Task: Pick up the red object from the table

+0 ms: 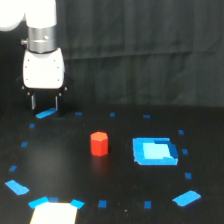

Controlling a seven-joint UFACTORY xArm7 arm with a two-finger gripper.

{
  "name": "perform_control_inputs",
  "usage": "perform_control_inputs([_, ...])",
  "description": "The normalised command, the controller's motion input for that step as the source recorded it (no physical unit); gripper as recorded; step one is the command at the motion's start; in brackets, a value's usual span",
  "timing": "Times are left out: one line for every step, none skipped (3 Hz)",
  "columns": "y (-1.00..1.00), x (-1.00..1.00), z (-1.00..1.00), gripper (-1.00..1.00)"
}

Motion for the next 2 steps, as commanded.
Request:
perform_control_inputs([-1.0, 0.99, -0.63, 0.6])
perform_control_inputs([-1.0, 1.0, 0.03, 1.0])
